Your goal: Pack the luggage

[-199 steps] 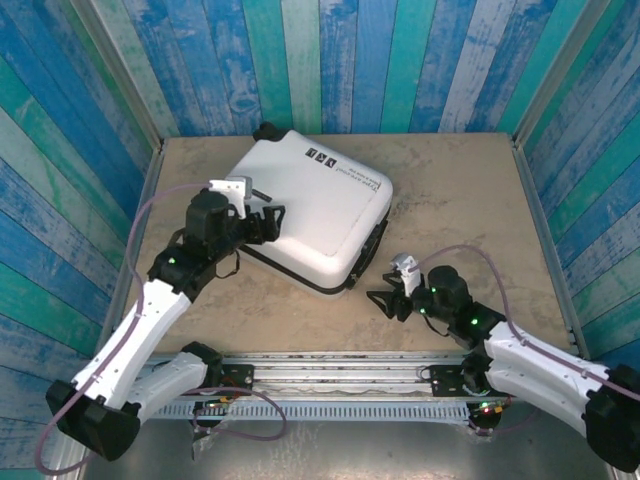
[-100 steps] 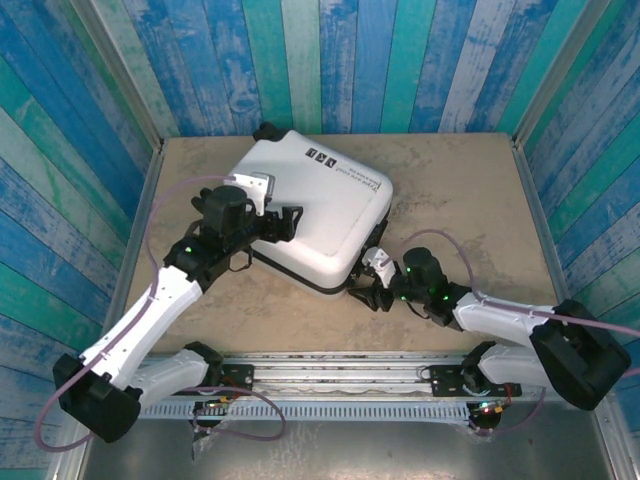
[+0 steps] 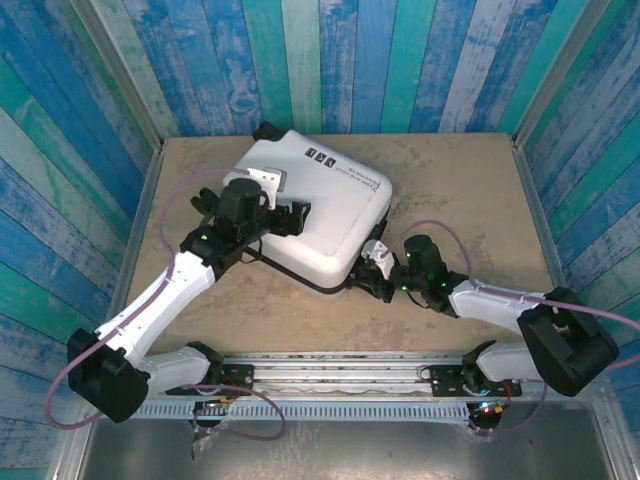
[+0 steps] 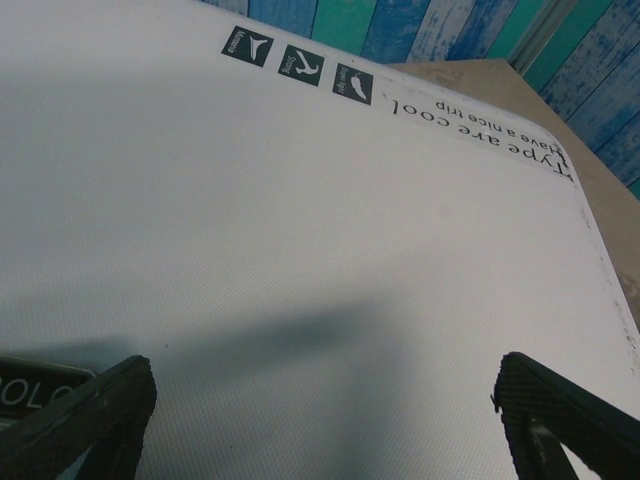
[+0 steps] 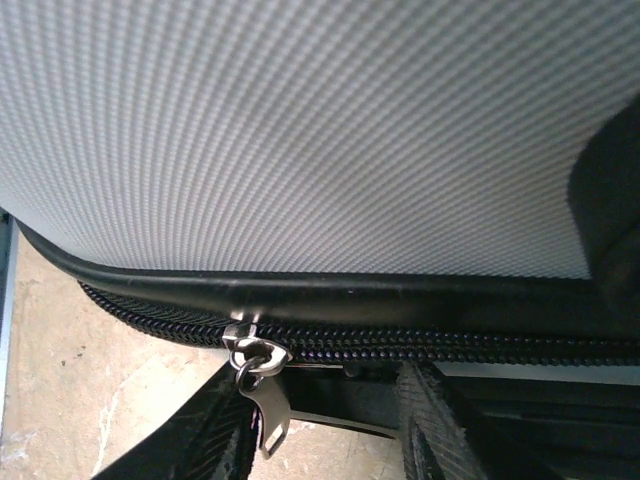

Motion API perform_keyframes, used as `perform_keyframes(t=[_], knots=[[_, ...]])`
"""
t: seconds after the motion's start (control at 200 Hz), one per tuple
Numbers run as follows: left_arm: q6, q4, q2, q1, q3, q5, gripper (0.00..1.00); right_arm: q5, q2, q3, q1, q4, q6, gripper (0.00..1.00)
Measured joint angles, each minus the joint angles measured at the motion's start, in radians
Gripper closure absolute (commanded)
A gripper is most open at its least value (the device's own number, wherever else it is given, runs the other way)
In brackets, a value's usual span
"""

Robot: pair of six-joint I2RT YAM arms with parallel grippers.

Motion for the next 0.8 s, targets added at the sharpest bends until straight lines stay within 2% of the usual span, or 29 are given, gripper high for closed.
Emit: perform_keyframes(t=[0.16, 0.441, 0.686, 0.801], knots=[[0.001, 0.002, 0.012, -0.006, 0.006, -0.016, 0.12, -0.027, 0.030, 0.021, -0.016, -0.007, -0.003, 0.76], [0.012, -0.017, 0.031, -0.037, 0.024, -0.070, 0.17, -0.040, 0.051, 0.038, -0.016, -0.014, 0.005, 0.78], [0.019, -0.027, 0.056, -0.070, 0.041, -0.124, 0.19, -0.035, 0.013, 0.038, -0.015, -0.080, 0.002, 0.85], [0.019, -0.026, 0.061, -0.085, 0.042, -0.143, 0.20, -0.032, -0.011, 0.038, -0.012, -0.121, 0.000, 0.92]])
